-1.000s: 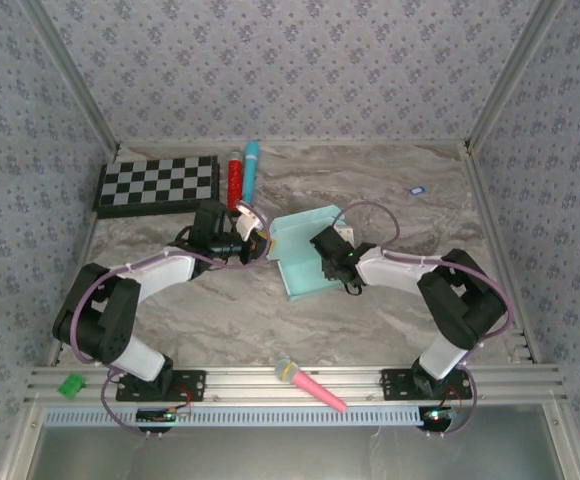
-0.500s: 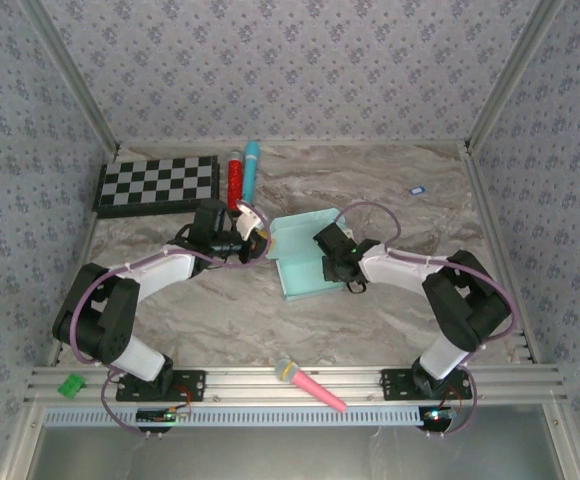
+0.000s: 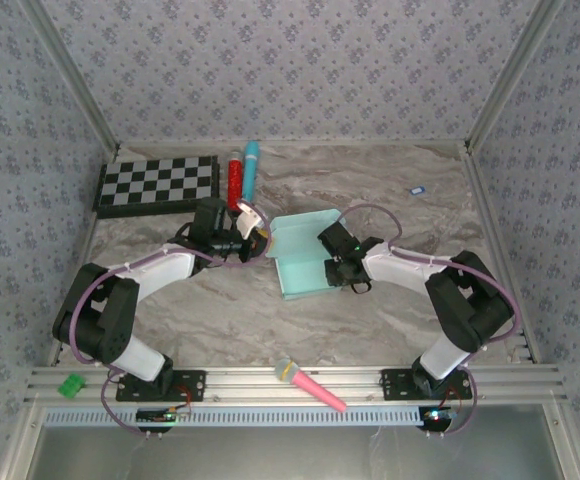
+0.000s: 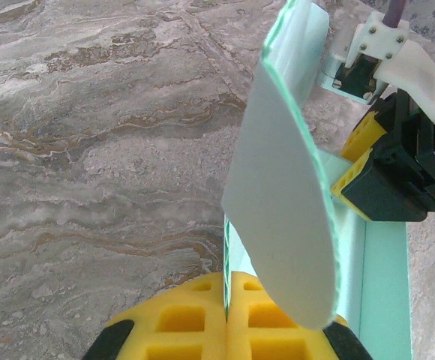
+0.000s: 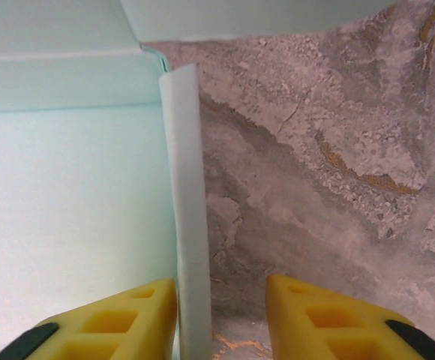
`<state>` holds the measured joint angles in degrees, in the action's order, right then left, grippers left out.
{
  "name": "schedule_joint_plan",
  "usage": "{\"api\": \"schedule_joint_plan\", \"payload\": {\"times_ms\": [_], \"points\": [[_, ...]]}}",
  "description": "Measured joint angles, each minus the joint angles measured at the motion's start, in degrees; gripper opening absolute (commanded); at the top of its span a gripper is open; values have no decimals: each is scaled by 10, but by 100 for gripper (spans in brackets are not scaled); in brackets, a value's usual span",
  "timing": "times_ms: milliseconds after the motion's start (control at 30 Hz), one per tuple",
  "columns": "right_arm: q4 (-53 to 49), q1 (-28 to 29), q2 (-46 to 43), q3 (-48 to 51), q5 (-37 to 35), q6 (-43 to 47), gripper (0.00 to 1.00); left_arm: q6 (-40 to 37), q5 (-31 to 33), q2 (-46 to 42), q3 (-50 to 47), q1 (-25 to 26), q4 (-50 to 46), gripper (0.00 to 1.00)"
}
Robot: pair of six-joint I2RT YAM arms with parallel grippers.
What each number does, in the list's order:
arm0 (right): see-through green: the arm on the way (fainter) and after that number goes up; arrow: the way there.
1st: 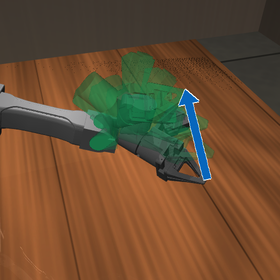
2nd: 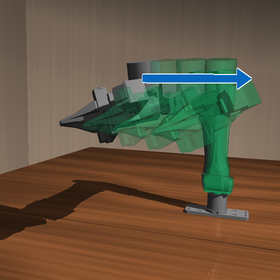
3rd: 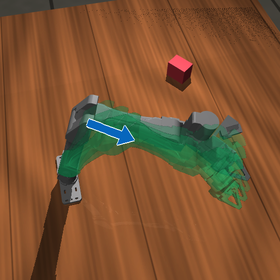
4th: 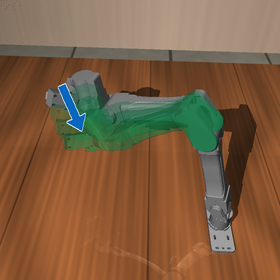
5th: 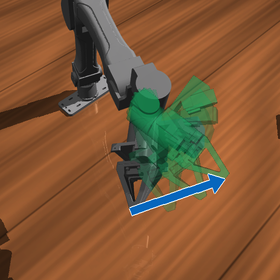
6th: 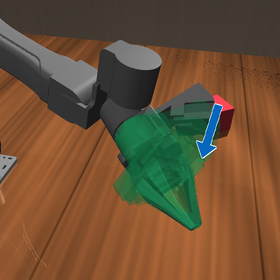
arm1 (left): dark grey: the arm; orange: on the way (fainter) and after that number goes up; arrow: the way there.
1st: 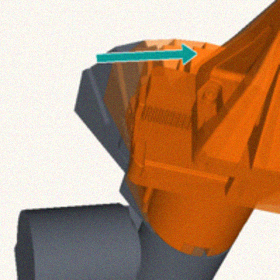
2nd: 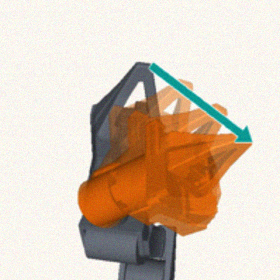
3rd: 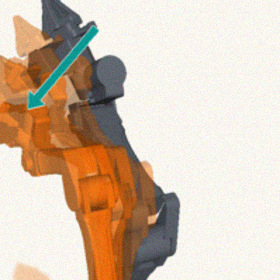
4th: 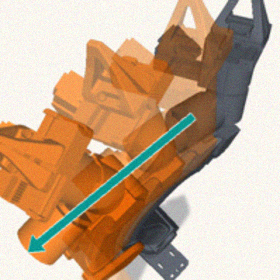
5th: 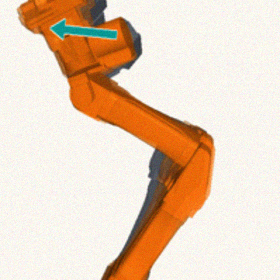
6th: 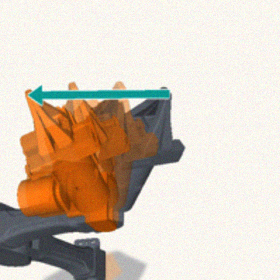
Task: Fold the paper box
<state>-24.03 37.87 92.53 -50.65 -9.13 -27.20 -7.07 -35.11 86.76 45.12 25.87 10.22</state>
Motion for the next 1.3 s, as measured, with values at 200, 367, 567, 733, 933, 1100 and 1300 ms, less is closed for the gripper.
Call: {"api": "schedule_joint_plan", "payload": {"times_ms": [200,367,567,733,933,1100,1300], "points": [[-2,0,9,-9,-1,8,26,0,0,0,0,0,-2,0],[-3,2,22,-17,-14,9,22,0,0,0,1,0,-2,0],[-13,15,32,-27,-37,9,17,0,0,0,1,0,-2,0],[-30,25,42,-41,-56,9,15,0,0,0,1,0,-3,0],[-57,38,63,-65,-85,0,14,0,2,0,2,0,-7,0],[-75,47,76,-78,-104,-8,13,-4,5,0,2,0,-9,0],[-85,53,83,-85,-117,-19,11,-5,9,0,2,0,-11,0]]}}
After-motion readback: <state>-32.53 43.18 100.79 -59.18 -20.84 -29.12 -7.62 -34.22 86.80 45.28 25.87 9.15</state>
